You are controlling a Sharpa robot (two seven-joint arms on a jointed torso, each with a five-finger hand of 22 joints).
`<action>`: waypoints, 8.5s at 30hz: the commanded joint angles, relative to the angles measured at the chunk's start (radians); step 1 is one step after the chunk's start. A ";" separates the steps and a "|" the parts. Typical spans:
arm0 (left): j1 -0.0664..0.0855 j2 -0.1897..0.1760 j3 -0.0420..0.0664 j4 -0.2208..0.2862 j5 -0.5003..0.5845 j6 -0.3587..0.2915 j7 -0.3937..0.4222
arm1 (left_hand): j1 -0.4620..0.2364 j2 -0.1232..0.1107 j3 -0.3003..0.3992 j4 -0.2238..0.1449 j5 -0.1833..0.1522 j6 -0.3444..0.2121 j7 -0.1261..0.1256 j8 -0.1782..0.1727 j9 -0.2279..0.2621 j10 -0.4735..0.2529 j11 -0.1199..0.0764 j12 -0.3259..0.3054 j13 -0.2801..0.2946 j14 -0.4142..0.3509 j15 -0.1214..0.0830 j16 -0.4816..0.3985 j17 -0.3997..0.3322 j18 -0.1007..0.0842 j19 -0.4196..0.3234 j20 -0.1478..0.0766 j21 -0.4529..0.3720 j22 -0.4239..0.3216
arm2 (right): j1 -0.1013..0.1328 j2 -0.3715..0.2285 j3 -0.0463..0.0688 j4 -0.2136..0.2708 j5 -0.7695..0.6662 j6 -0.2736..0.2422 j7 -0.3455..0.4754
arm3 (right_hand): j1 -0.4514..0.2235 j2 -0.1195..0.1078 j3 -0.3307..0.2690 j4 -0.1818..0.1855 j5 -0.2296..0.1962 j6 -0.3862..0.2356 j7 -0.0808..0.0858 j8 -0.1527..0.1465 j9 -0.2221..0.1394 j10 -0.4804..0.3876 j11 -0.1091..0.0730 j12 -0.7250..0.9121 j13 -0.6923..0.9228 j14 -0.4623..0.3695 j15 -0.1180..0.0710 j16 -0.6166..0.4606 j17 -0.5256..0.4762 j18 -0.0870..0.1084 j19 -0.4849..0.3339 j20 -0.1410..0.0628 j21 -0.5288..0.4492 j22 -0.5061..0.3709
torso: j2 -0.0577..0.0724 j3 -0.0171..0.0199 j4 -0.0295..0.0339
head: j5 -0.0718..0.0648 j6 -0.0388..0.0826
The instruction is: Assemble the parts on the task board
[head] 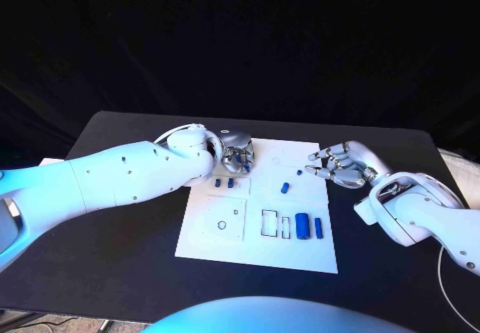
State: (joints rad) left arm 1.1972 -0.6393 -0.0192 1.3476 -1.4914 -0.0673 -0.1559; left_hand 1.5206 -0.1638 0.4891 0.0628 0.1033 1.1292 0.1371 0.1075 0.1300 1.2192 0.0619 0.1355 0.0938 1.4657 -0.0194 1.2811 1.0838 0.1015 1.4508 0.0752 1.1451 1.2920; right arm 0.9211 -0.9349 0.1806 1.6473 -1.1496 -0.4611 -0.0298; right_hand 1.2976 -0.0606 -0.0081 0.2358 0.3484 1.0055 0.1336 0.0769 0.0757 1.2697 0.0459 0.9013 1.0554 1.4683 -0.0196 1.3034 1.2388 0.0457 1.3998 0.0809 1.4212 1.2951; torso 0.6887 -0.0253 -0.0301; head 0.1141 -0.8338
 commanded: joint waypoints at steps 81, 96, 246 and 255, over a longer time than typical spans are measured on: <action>0.005 -0.092 0.012 0.008 0.116 0.099 -0.027 | -0.056 -0.026 0.023 -0.022 -0.009 0.000 0.005 -0.029 -0.013 0.004 0.010 -0.038 -0.005 0.019 0.005 -0.001 -0.030 -0.013 -0.001 0.008 0.001 0.007 | -0.001 -0.005 0.000 0.002 -0.004 0.009 0.007 | 0.006 0.008 -0.006 0.000 0.003 0.009 0.000 0.001 0.001 -0.005 0.001 0.003 0.000 0.037 -0.008 -0.003 0.000 0.020 -0.006 0.002 -0.004 0.000 | 0.002 -0.0012 -0.0008 | 0.014 -0.005; 0.004 -0.094 0.012 0.001 0.125 0.099 -0.030 | -0.098 -0.064 0.007 -0.024 -0.009 -0.117 0.024 -0.047 -0.056 -0.077 0.035 -0.073 -0.024 0.011 0.024 -0.008 -0.056 -0.007 -0.015 0.025 -0.038 -0.013 | -0.001 -0.006 0.000 0.001 -0.004 0.009 0.006 | 0.006 0.008 -0.006 0.000 0.003 0.009 0.000 0.001 0.001 -0.005 0.001 0.003 0.000 0.037 -0.008 -0.003 0.000 0.020 -0.006 0.002 -0.004 0.000 | 0.001 -0.0008 -0.0008 | 0.011 -0.006; 0.006 -0.265 -0.014 0.194 1.592 -0.219 0.471 | -0.111 0.007 0.023 -0.078 -0.009 -0.083 0.045 -0.002 -0.062 -0.074 0.043 0.020 -0.014 -0.207 0.032 -0.309 -0.531 0.080 -0.253 0.035 -0.573 -0.317 | 0.035 0.197 0.005 0.102 -0.655 0.215 -0.240 | 0.175 -0.036 0.499 -0.199 -0.277 0.177 -0.001 -0.008 0.005 -0.040 0.021 -0.820 -0.987 0.024 0.002 -0.245 -0.230 0.031 -0.014 0.006 -0.054 -0.055 | 0.000 -0.0061 0.0037 | 0.001 0.009; 0.006 -0.262 -0.014 0.202 1.592 -0.220 0.473 | -0.111 0.007 0.023 -0.078 -0.009 -0.083 0.045 -0.002 -0.062 -0.074 0.043 0.020 -0.014 -0.207 0.032 -0.309 -0.531 0.080 -0.253 0.035 -0.573 -0.317 | -0.028 0.269 0.003 0.097 -0.633 0.202 -0.203 | 0.169 -0.038 0.513 -0.210 -0.268 0.175 0.002 -0.010 0.004 -0.040 0.023 -0.825 -0.987 0.024 0.003 -0.238 -0.225 0.030 -0.013 0.007 -0.051 -0.052 | 0.000 -0.0077 0.0044 | 0.045 -0.002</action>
State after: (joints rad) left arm 1.2029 -0.9039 -0.0342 1.5449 0.0968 -0.3042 0.3084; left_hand 1.4128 -0.1633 0.5186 -0.0167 0.0957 1.0553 0.1814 0.1035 0.0690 1.1520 0.1068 0.1513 0.0789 1.2663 0.0107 0.9748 0.5529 0.1713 1.2005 0.1074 0.5769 0.9759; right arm 0.8999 -0.6733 0.1844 1.7503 -1.7957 -0.2464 -0.2641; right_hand 1.4791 -0.0978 0.4984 0.0275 0.0742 1.1764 0.1308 0.0648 0.0787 1.2180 0.0723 0.0785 0.0674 1.4647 -0.0092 1.0594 1.0126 0.0923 1.3825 0.0878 1.3632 1.2427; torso 0.6885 -0.0322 -0.0263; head 0.1490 -0.8322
